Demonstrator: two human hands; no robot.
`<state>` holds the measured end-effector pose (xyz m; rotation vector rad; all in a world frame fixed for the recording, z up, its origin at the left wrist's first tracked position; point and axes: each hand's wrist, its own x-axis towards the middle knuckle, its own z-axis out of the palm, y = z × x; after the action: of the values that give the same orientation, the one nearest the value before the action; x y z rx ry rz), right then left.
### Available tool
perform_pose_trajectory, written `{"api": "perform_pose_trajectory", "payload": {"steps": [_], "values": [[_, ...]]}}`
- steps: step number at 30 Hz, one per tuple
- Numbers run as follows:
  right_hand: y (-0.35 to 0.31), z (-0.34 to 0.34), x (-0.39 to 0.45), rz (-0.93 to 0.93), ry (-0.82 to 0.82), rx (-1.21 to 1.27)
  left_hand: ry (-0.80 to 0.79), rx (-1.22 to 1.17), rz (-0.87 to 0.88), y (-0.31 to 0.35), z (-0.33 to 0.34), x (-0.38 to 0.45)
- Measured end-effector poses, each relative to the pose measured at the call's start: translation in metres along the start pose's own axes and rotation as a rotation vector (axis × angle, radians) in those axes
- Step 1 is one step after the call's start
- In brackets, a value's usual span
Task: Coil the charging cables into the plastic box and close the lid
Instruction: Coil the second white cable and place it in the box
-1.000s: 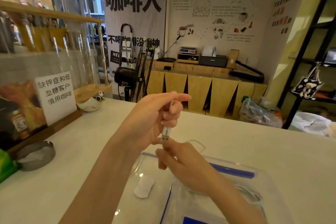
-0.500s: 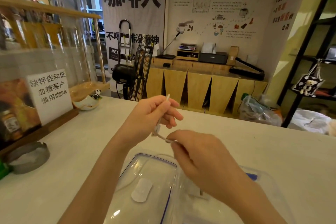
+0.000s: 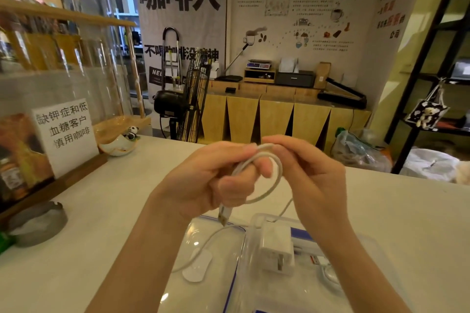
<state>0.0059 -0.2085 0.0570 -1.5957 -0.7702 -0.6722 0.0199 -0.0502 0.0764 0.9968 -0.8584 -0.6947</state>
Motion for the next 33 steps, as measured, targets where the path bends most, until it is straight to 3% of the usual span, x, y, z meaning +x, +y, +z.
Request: {"api": "perform_pose_trajectory", "payload": {"steps": [2, 4, 10, 12, 14, 16, 21, 25, 27, 30, 33], "values": [[0.002, 0.008, -0.002, 0.091, -0.038, 0.083, -0.070, -0.274, 0.061, 0.004, 0.002, 0.005], [0.007, 0.013, -0.003, 0.165, -0.096, 0.075, 0.021, -0.413, 0.152, 0.007, 0.004, 0.005], [0.019, 0.021, -0.008, 0.302, -0.430, -0.284, 0.119, -0.618, 0.399, 0.006, -0.005, 0.010], [0.018, 0.024, -0.011, 0.334, -0.524, -0.338, 0.333, -0.444, 0.498, 0.002, -0.012, 0.014], [0.016, 0.025, -0.012, 0.336, -0.572, -0.381, 0.672, -0.041, 0.581, -0.003, -0.022, 0.014], [0.015, 0.025, -0.012, 0.328, -0.600, -0.428, 0.844, 0.269, 0.608, -0.006, -0.026, 0.016], [0.009, 0.026, -0.012, 0.289, -0.592, -0.470, 0.931, 0.777, 0.625, -0.010, -0.023, 0.017], [0.008, 0.027, -0.011, 0.191, -0.526, -0.669, 0.946, 1.190, 0.622, -0.020, -0.026, 0.020], [0.010, 0.026, -0.010, 0.169, -0.494, -0.685, 0.898, 1.418, 0.466, -0.022, -0.025, 0.021], [0.012, 0.027, -0.009, 0.177, -0.398, -0.632, 0.854, 1.676, 0.051, -0.020, -0.022, 0.022], [0.021, 0.030, -0.012, 0.022, -0.281, -0.736, 0.813, 1.739, -0.244, -0.012, -0.021, 0.021]]}}
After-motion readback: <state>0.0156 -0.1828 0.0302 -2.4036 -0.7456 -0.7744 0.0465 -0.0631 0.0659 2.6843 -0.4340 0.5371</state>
